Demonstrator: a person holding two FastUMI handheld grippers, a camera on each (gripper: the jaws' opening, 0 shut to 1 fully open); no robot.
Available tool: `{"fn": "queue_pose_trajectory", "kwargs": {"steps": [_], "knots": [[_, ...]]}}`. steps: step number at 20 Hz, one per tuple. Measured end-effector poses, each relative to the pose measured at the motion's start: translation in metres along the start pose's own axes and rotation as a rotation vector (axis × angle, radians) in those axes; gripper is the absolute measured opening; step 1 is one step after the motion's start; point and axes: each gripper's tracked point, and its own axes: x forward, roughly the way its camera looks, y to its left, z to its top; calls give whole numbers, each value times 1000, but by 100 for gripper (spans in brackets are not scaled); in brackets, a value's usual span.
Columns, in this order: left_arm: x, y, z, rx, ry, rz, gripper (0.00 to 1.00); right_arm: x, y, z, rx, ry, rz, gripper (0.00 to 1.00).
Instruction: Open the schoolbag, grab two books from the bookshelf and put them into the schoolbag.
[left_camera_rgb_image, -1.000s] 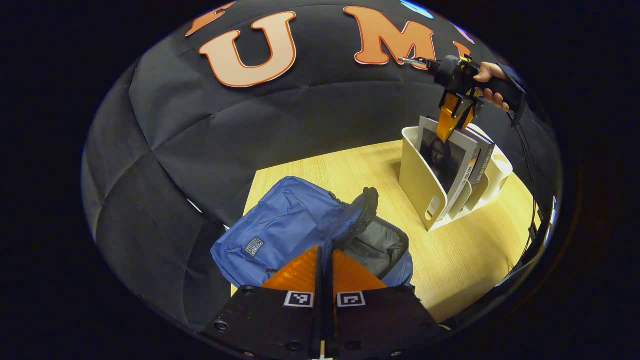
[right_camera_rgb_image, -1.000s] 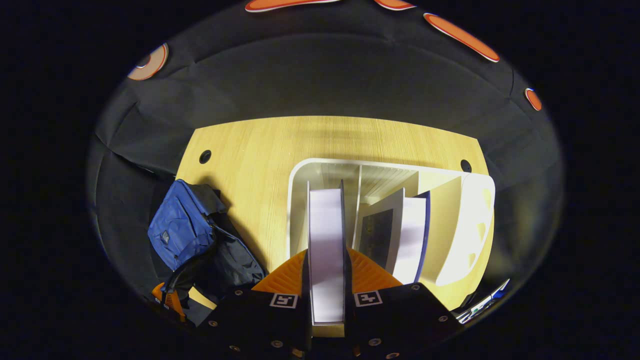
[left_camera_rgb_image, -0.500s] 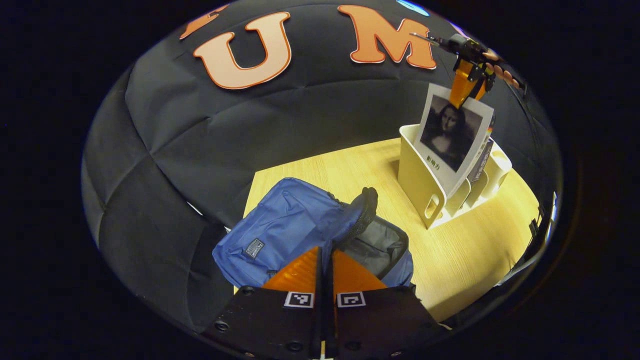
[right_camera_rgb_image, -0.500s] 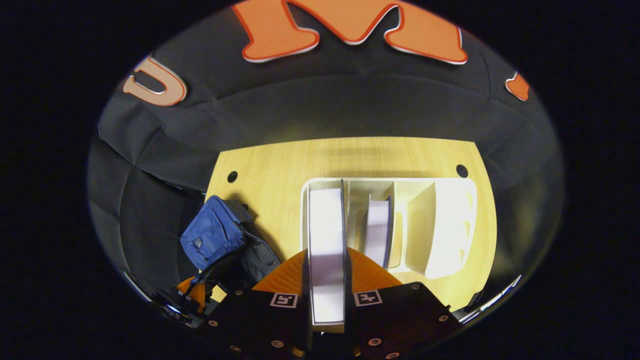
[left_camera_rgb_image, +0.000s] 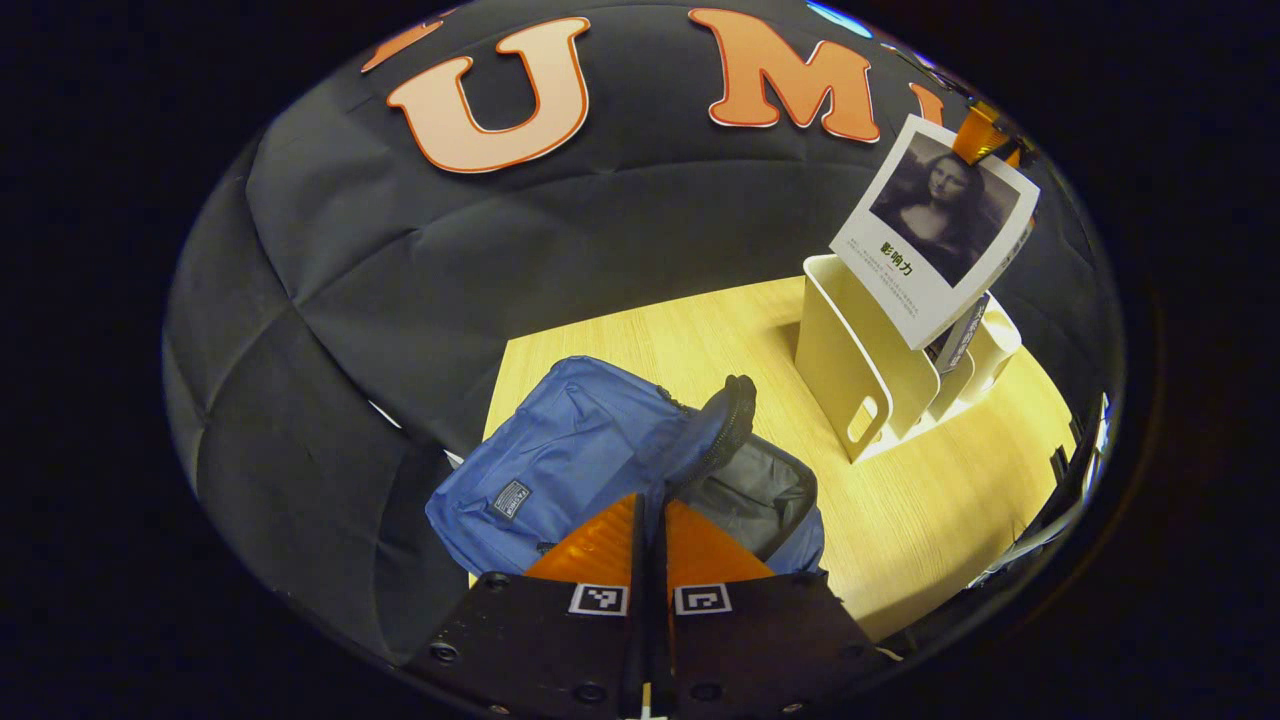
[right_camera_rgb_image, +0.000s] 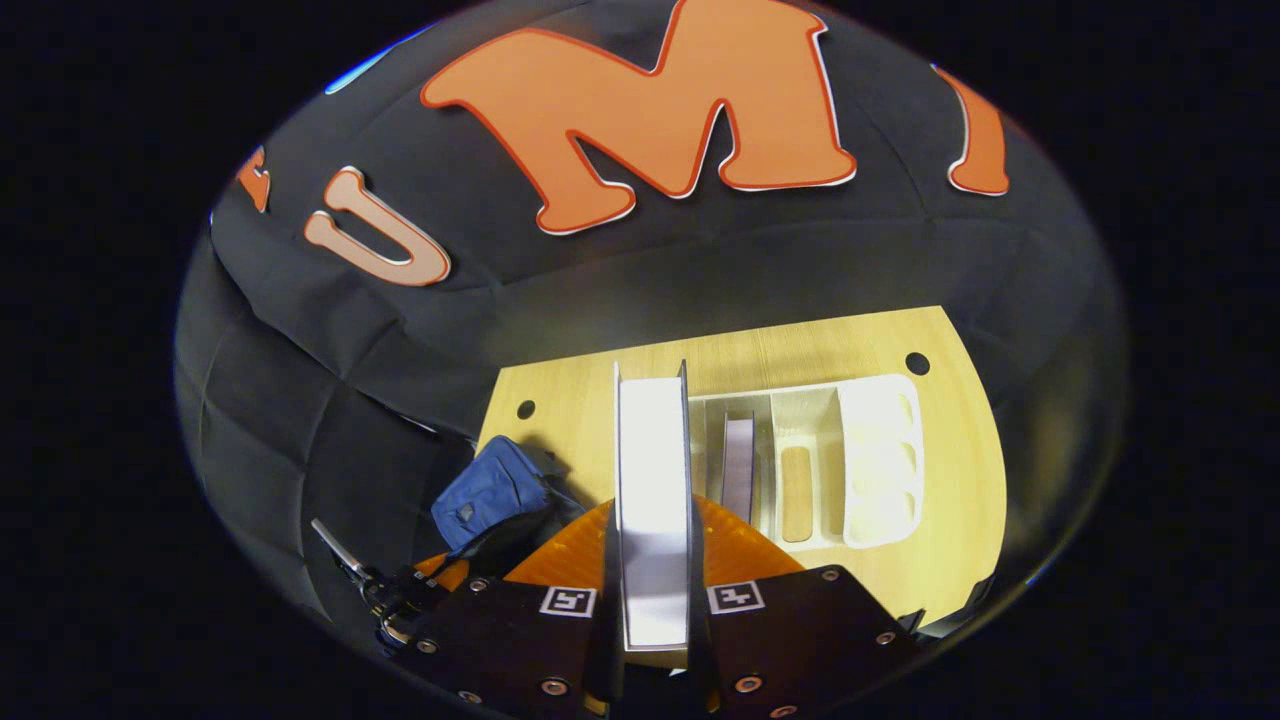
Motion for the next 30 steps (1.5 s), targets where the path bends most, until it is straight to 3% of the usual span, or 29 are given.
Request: {"fn": "queue_pose_trajectory", "kwargs": {"steps": [13, 15, 20, 24, 30], "knots": [[-4, 18, 37, 79, -18, -61, 3, 19, 43, -115, 263, -41, 179, 25], [-5, 20, 41, 85, -24, -65, 3, 29, 48, -132, 289, -26, 177, 24], [-8, 20, 51, 57, -20, -101, 3, 53, 80, -165, 363, 16, 258, 24], [-10, 15, 49, 49, -15, -129, 0, 89, 95, -193, 429, 40, 232, 24], [-15, 1, 39, 71, -29, -165, 3, 138, 128, -224, 497, 76, 261, 24]]}}
